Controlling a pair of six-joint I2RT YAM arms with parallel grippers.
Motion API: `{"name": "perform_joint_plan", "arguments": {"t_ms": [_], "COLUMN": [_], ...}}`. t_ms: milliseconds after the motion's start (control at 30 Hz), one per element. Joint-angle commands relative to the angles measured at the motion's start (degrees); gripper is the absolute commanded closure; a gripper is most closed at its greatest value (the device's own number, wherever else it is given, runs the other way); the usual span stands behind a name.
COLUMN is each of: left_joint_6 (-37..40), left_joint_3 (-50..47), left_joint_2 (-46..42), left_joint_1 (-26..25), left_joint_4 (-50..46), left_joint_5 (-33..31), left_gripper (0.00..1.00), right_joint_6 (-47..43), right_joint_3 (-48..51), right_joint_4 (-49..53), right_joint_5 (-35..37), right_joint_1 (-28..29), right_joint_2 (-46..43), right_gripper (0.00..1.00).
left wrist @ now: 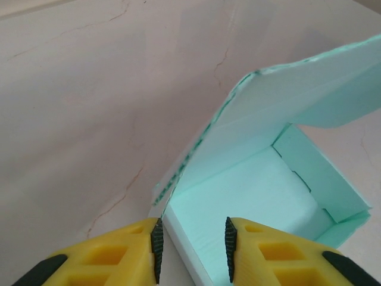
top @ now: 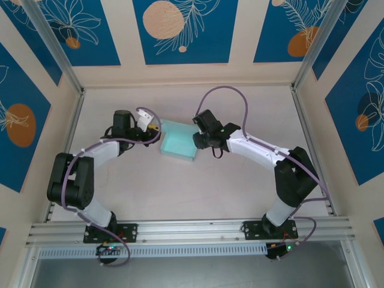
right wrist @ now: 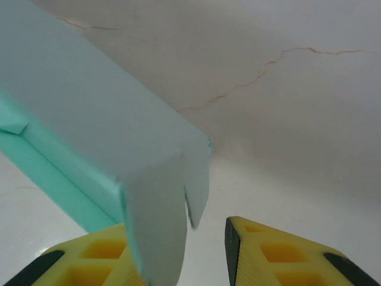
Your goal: Fold the paper box
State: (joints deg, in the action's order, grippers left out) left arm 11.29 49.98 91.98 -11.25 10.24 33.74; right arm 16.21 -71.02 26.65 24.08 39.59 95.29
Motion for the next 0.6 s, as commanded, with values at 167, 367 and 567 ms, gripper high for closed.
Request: {"name": "perform_joint_plan", "arguments": {"t_ms": [167,367,567], "left_joint_6": [-1.87,-2.14,-2.28], "left_joint_3": [3.11,4.47,7.69], "left_joint_2": [1.79,2.96,5.43], "left_joint_1": [-2.02,-2.03,-2.03], "left_joint_4": [0.6,0.33,-1.77], "left_joint_5": [-4.17,-4.67,-4.24], "left_gripper": [0.68,0.59,0.4], "right_joint_6": [1.62,1.28,1.02], "right_joint_3": [-3.24,-3.15,-2.79], "right_joint_4": [-0.11,-0.55,-0.99], "right_joint_5": [0.88,0.86,0.26], "right_joint_1": [-0.72,-1.01,-1.36], "right_joint_2": [2.51,2.89,2.94], "right_gripper": [0.69,0.74,0.75]}}
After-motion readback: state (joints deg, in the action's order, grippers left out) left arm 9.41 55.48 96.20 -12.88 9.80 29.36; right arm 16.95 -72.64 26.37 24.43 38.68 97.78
